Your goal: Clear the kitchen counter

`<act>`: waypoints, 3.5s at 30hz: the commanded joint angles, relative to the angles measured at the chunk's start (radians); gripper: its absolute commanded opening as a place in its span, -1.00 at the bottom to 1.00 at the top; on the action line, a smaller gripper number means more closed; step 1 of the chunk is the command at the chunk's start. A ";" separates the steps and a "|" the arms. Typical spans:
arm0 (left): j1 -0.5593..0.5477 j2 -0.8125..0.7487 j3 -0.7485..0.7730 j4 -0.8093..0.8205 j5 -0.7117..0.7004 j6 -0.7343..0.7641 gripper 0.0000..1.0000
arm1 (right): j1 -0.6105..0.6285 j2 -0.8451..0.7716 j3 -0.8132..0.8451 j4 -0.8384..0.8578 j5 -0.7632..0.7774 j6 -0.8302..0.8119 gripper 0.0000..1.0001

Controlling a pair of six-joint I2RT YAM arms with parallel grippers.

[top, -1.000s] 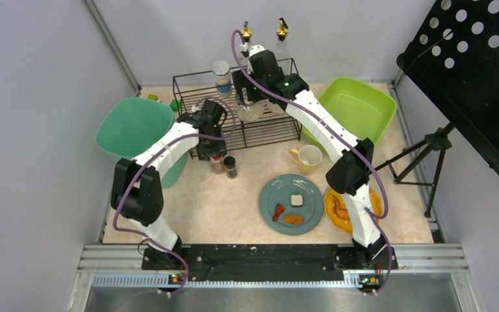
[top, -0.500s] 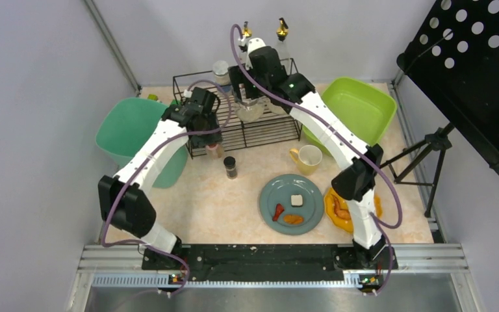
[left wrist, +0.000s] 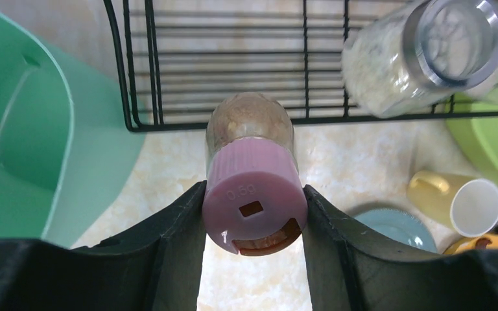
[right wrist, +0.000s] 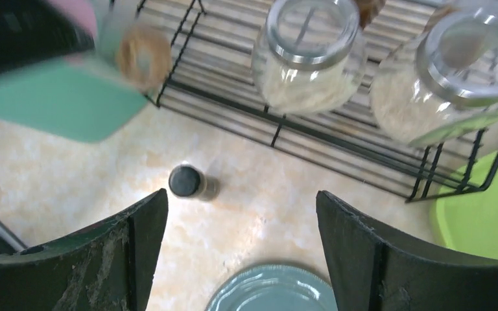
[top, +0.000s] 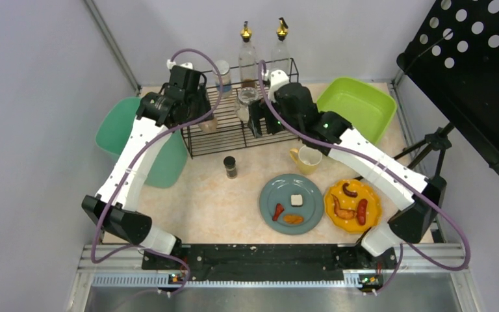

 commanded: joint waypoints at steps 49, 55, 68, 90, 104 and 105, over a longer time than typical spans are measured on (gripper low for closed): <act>0.171 0.340 0.280 -0.040 -0.053 0.076 0.13 | 0.184 0.402 -0.288 0.629 0.001 0.019 0.50; 0.171 0.336 0.283 -0.036 -0.063 0.073 0.31 | 0.186 0.425 -0.252 0.571 0.003 0.024 0.35; 0.171 0.325 0.293 -0.034 -0.043 0.068 0.37 | 0.192 0.399 -0.292 0.550 0.034 0.027 -0.08; 0.168 -0.045 0.043 0.068 0.101 0.110 0.44 | 0.214 0.141 -0.128 0.309 0.099 0.003 -0.45; 0.168 -0.320 -0.124 0.046 0.107 0.150 0.44 | 0.127 0.357 0.370 0.124 0.052 -0.063 -0.47; 0.168 -0.335 -0.140 0.044 0.122 0.153 0.44 | 0.118 0.386 0.410 0.112 0.051 -0.068 -0.47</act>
